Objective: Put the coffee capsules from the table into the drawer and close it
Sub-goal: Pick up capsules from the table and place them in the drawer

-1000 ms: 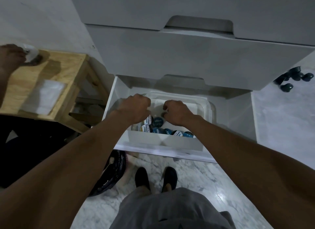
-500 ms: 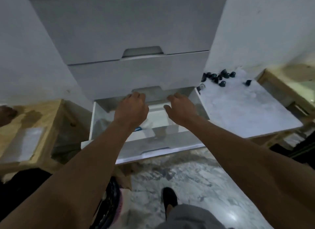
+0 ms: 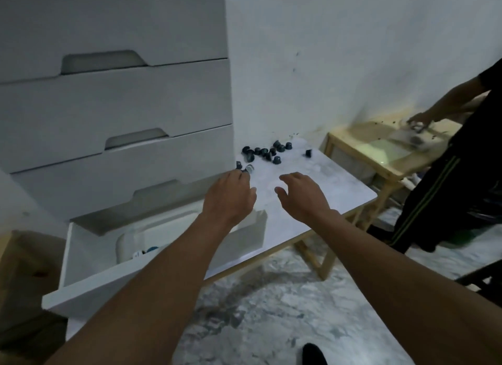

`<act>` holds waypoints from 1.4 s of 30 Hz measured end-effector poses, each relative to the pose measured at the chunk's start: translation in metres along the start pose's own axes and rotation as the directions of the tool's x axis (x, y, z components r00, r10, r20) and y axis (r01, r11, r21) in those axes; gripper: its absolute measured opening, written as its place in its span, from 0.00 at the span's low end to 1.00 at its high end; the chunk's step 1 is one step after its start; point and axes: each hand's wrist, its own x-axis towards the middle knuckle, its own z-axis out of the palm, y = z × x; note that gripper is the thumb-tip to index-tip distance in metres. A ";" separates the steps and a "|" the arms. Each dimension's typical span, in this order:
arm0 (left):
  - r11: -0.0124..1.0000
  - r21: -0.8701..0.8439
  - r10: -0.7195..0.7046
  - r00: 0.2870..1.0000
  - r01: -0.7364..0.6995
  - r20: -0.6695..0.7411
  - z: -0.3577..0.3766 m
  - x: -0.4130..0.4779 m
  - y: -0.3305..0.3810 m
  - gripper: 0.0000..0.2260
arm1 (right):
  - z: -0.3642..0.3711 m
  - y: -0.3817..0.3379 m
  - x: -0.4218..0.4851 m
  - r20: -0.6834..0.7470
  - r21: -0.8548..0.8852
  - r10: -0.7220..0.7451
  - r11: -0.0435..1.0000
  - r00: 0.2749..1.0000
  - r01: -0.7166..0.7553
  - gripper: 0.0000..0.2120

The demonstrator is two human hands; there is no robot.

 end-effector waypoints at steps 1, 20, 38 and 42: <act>1.000 0.011 0.006 1.000 -0.006 0.001 0.005 0.008 0.009 0.17 | -0.002 0.011 0.003 -0.009 0.001 0.003 1.000 1.000 -0.003 0.18; 0.980 0.003 -0.199 0.973 0.200 0.117 0.138 0.189 0.155 0.16 | -0.014 0.250 0.153 0.186 -0.003 -0.063 0.998 0.981 0.064 0.16; 0.957 0.022 -0.283 0.908 0.291 0.310 0.273 0.357 0.073 0.09 | 0.096 0.292 0.350 0.351 0.001 -0.025 1.000 0.936 0.026 0.17; 0.955 0.050 -0.290 0.879 0.293 0.378 0.307 0.374 0.048 0.08 | 0.126 0.297 0.381 0.401 -0.028 0.026 0.999 0.916 -0.016 0.18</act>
